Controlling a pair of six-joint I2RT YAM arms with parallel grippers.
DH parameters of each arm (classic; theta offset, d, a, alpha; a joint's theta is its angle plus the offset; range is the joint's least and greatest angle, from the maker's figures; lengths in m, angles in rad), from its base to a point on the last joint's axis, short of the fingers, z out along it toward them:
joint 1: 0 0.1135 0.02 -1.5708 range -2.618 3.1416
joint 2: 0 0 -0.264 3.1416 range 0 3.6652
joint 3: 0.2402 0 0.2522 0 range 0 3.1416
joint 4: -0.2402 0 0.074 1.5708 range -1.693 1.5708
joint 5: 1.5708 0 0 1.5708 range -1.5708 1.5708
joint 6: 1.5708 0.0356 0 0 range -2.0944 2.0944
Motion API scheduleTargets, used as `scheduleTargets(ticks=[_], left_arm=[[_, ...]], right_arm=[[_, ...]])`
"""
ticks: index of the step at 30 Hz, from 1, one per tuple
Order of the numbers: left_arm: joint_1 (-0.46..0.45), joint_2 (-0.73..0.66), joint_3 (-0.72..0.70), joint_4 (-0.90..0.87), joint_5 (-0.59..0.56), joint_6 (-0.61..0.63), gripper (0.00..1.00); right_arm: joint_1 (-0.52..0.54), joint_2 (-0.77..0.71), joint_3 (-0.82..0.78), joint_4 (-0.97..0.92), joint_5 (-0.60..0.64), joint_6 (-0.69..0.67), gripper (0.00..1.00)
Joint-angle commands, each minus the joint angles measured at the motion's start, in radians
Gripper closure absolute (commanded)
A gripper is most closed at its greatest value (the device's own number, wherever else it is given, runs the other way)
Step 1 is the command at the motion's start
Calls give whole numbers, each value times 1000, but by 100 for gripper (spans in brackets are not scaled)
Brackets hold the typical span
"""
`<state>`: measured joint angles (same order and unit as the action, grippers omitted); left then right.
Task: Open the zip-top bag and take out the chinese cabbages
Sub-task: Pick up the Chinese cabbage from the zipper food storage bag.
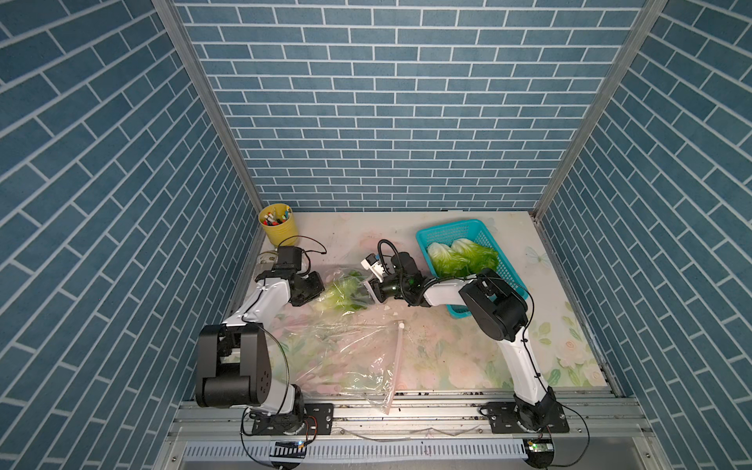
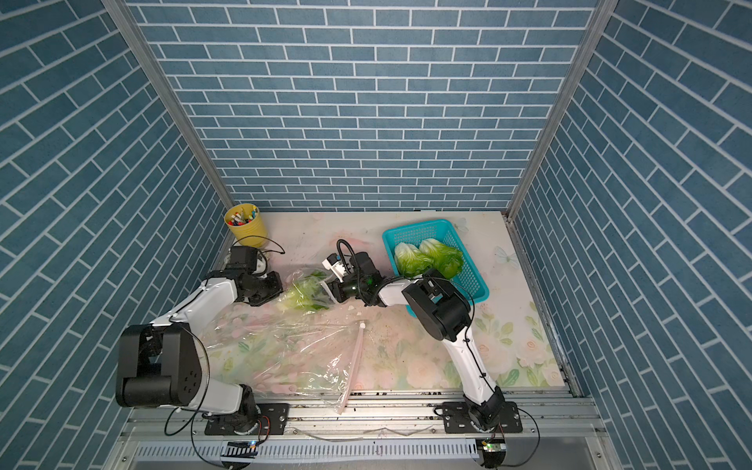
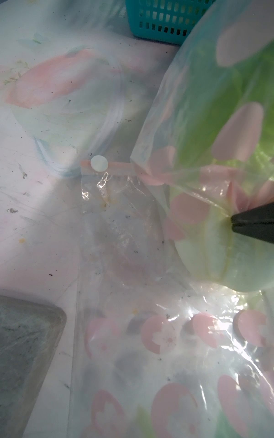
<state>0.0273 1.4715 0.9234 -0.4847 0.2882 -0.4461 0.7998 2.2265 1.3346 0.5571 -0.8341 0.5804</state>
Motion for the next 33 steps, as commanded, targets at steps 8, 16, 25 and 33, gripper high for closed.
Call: scheduleTargets(ticks=[8,16,25,33], left_arm=[[-5,-2,8,-63,-1,30,100],[-12,-3,14,-68,-8,37,100],[-27,2,14,-66,-21,40,100],[-32,1,15,-68,-27,43,100]], right_arm=[[-24,-47,-4,165,-30,127,44],[-33,-45,12,182,-44,147,48],[-28,-2,75,152,-75,145,46],[0,44,146,66,-84,114,48]])
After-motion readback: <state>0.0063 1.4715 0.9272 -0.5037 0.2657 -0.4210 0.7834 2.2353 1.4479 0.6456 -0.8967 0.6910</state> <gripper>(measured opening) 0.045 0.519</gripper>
